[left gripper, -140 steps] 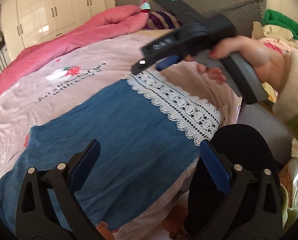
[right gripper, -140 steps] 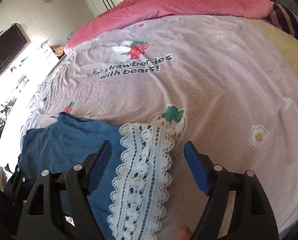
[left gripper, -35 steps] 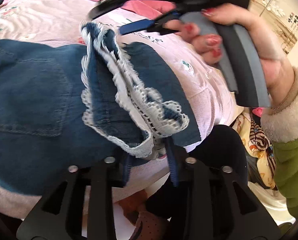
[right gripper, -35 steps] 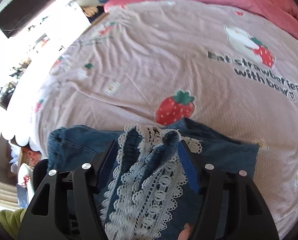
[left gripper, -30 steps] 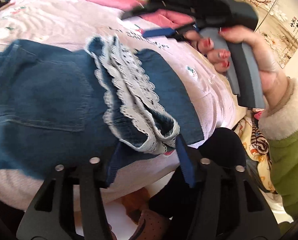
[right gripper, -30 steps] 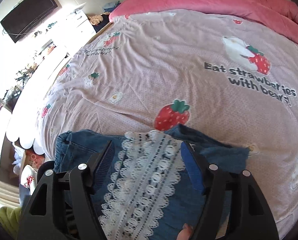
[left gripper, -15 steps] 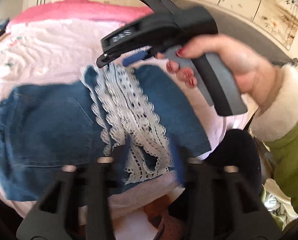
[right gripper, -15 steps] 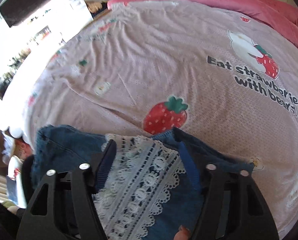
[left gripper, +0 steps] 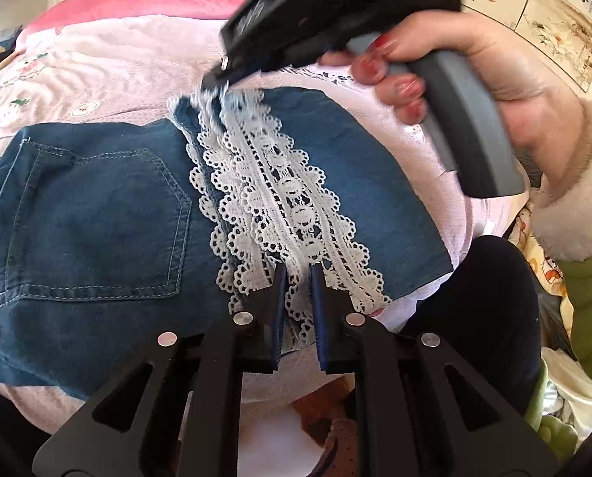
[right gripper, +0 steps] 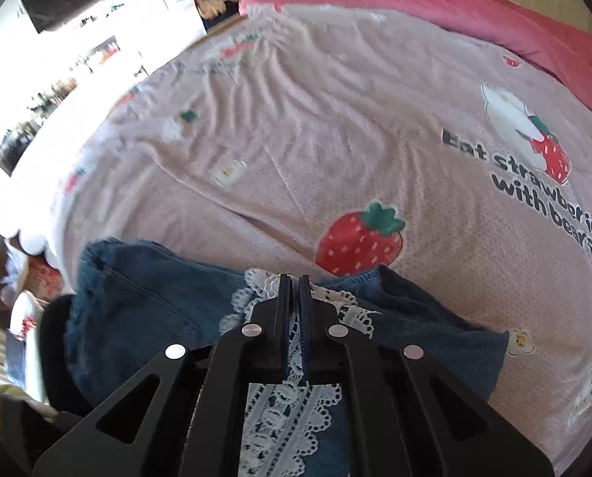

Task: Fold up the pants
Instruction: 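Release the lace leg with the right gripper and smooth it flat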

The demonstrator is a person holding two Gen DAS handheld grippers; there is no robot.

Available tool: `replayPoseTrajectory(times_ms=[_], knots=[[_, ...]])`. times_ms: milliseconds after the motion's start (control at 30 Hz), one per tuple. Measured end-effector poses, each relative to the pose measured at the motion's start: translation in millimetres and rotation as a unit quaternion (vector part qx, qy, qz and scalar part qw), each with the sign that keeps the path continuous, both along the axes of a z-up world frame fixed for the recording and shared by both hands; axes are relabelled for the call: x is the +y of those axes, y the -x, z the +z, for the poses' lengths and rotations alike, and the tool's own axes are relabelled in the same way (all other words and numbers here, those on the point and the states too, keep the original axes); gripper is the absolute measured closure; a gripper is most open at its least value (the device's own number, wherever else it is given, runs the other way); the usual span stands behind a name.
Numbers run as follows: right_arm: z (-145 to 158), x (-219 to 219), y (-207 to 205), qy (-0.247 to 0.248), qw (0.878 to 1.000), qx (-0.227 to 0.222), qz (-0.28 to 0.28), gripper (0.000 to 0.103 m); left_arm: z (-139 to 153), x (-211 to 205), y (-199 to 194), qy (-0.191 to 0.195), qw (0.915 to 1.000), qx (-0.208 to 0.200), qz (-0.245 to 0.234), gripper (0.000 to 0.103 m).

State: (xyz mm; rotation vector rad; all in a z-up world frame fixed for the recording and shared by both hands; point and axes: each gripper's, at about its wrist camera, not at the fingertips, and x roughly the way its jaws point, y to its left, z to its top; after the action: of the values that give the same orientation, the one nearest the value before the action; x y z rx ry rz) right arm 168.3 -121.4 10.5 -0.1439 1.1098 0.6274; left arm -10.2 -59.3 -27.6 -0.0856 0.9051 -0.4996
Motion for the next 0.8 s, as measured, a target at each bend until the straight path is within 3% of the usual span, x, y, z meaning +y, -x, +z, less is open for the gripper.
replayPoseTrajectory(times_ms=[67,133,300,400,667,800], knots=[[-7.6,-1.9,-3.7,-0.015,1.0,0.016,-0.01,0.091,-0.6,1.4,0.5,-0.001,1.0,0.001,0.001,0.095],[-4.7,-5.9,-2.6,-0.028,0.999,0.015,-0.015,0.076,-0.8,2.8,0.4,-0.002,1.0,0.003,0.002,0.093],[34.3,-23.3,23.2,-0.043,0.997,-0.057,-0.016,0.051,-2.6,0.9,-0.6,-0.003,1.0,0.004,0.003,0.093],[40.5,-25.1,42.8,-0.025,0.997,-0.071,0.006,0.04,-4.0,0.1,-1.3,-0.002,1.0,0.004,0.003,0.093],[-14.8,-9.1,38.9,0.024,1.0,0.001,0.014,0.04,-5.8,-0.3,-0.3,-0.005,1.0,0.003,0.004,0.093],[-29.3,-3.4,34.5,0.026,1.0,0.011,0.009,0.035,-6.4,0.2,-1.3,-0.005,1.0,0.003,0.004,0.093]])
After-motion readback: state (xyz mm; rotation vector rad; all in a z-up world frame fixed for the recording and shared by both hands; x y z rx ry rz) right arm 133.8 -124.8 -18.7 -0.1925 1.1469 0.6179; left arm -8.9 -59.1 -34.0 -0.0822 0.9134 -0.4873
